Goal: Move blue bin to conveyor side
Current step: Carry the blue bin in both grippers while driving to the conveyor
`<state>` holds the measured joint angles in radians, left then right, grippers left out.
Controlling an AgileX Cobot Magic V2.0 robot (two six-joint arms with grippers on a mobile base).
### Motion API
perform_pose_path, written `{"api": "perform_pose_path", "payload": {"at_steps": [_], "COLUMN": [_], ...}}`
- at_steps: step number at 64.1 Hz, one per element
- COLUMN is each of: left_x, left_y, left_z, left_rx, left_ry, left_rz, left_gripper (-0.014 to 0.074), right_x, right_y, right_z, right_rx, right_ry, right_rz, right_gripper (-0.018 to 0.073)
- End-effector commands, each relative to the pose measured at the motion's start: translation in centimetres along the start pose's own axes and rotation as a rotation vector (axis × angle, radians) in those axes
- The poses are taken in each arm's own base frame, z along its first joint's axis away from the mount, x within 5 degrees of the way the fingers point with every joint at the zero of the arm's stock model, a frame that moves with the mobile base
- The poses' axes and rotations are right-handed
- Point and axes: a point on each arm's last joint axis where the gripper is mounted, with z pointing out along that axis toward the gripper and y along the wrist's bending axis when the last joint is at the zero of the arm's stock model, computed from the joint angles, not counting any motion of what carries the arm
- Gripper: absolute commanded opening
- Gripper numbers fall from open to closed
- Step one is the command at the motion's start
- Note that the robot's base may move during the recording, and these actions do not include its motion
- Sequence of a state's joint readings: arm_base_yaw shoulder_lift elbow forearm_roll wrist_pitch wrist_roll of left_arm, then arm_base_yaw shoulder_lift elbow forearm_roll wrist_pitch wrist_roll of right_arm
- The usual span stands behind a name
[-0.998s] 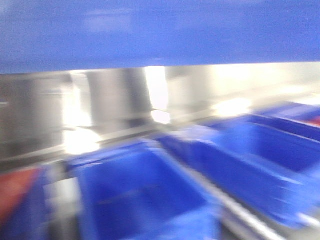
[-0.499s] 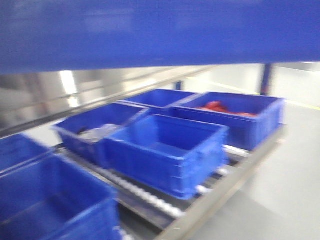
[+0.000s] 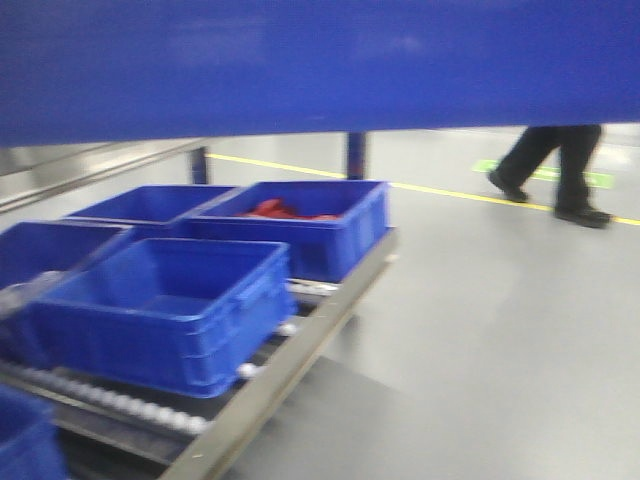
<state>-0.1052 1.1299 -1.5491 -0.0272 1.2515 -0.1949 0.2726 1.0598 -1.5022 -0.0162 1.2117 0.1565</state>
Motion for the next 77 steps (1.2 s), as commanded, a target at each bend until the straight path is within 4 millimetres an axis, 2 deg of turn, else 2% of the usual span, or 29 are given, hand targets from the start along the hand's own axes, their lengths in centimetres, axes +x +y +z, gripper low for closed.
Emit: {"api": "perform_pose_path", "payload": {"at_steps": [1,77], "left_x": [-0.65,-0.68], "left_y": [0.02,0.14], "left_z": [-1.09,-1.09], "left_rx": [0.001,-0.012], "left_ry": [-0.106,-0.108], "left_rz": [0.014,0.019], "left_gripper": [-0.0020,-0.0020], "right_x": [-0.88,-0.88], "right_y": [-0.27,-0.27], "right_z": [-1.28,-1.28], "right_rx": [0.026,0.026], "right_ry": [-0.135,-0.135], "right_rz": [-0.037,-0.037], "right_gripper": [-0.0079,-0.0079]}}
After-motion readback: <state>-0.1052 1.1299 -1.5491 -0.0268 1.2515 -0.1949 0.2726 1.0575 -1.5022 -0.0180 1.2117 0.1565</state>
